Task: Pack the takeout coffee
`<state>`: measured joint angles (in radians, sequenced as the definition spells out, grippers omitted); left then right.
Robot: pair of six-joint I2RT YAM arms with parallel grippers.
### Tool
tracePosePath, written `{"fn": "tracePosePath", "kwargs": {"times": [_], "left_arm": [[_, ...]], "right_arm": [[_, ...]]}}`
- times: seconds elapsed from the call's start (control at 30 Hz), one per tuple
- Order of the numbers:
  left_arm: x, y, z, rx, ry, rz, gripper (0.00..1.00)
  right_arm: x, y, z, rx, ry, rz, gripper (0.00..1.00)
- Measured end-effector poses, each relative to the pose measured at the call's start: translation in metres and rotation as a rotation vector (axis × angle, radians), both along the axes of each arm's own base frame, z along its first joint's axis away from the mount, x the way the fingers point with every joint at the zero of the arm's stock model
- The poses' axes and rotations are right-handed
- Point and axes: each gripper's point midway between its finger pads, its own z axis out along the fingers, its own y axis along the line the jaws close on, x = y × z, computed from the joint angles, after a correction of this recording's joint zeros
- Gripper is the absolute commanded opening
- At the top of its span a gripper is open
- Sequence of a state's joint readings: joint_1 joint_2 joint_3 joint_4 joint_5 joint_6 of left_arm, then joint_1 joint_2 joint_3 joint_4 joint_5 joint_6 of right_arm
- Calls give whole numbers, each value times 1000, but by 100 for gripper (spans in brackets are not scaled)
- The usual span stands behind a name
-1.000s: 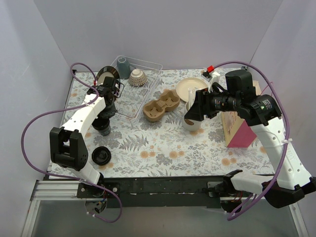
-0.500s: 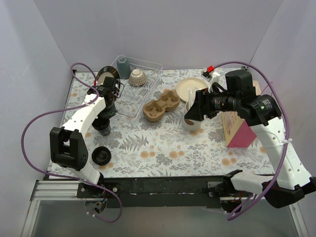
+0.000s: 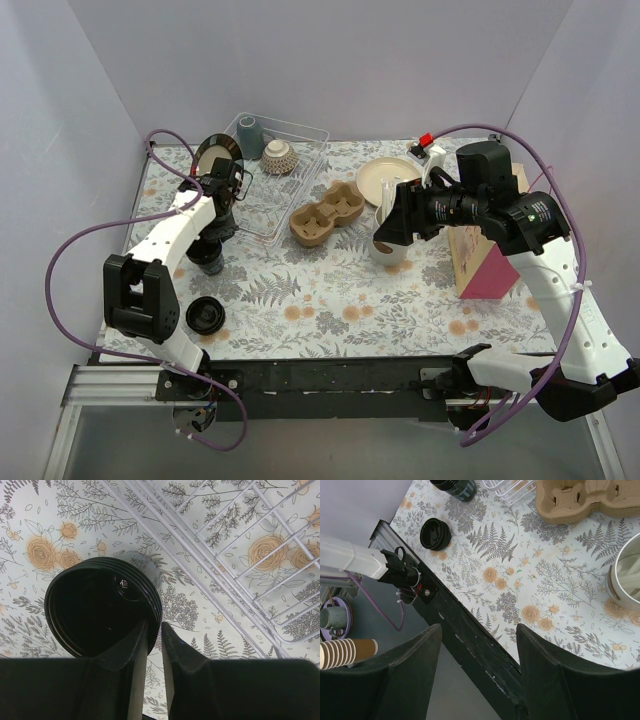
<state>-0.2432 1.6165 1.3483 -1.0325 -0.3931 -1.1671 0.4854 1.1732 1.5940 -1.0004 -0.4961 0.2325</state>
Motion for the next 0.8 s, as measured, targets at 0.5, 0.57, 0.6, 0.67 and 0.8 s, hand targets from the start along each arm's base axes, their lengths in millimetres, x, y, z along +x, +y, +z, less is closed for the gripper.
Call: {"fn": "tracePosePath", "kwargs": {"times": [0.5,0.57,0.6,0.67,0.8], "left_arm": [[2,0,5,0,-7,1,5],[2,0,5,1,-7,2,1],[2,0,5,2,-6,2,0],[1,1,5,6,-6,3,0],[0,2,6,9,-2,4,0]], "right_arm": [[0,0,0,-2,-1,-2,69],[0,0,0,-2,-1,-2,69],[0,0,0,-2,-1,-2,69],[0,0,-1,-3,0,-2,69],[0,-1,-2,-6,6,-2,69]]}}
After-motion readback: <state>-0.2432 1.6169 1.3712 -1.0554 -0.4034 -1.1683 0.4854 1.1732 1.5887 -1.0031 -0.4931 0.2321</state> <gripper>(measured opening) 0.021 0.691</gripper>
